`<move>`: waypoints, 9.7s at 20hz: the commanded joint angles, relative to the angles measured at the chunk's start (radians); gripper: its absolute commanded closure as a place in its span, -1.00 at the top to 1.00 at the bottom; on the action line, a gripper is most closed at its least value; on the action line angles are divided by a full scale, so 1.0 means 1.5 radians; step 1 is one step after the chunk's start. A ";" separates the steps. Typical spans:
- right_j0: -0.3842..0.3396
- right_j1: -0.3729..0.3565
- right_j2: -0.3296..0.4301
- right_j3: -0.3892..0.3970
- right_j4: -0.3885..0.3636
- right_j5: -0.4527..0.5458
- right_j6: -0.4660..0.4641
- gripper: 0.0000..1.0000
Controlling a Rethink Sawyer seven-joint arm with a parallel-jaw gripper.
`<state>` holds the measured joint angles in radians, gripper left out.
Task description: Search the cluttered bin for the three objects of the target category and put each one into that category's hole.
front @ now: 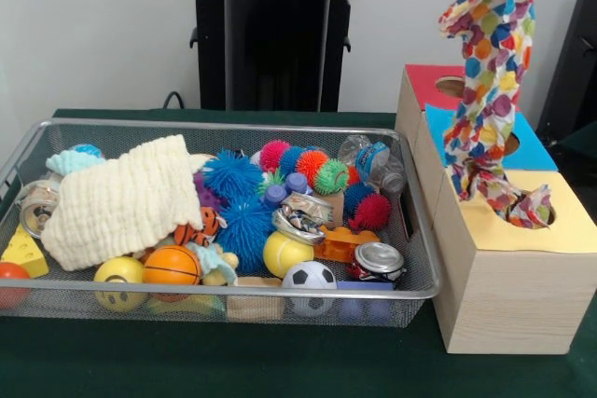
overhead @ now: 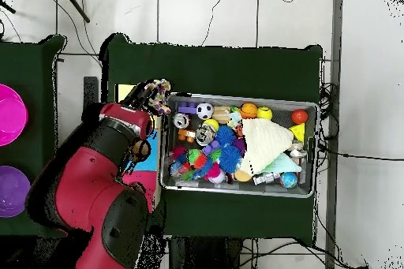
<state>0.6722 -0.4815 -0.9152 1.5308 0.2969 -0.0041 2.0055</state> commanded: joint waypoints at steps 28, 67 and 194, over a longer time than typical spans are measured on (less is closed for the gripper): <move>0.066 0.176 -0.113 -0.068 0.219 0.150 0.155 -1.00; 0.065 0.207 -0.030 -0.051 0.359 0.251 0.288 -1.00; -0.058 0.152 0.250 0.052 0.311 -0.006 0.274 -1.00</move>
<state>0.5575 -0.2746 -0.6492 1.5617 0.7199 -0.0491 2.1893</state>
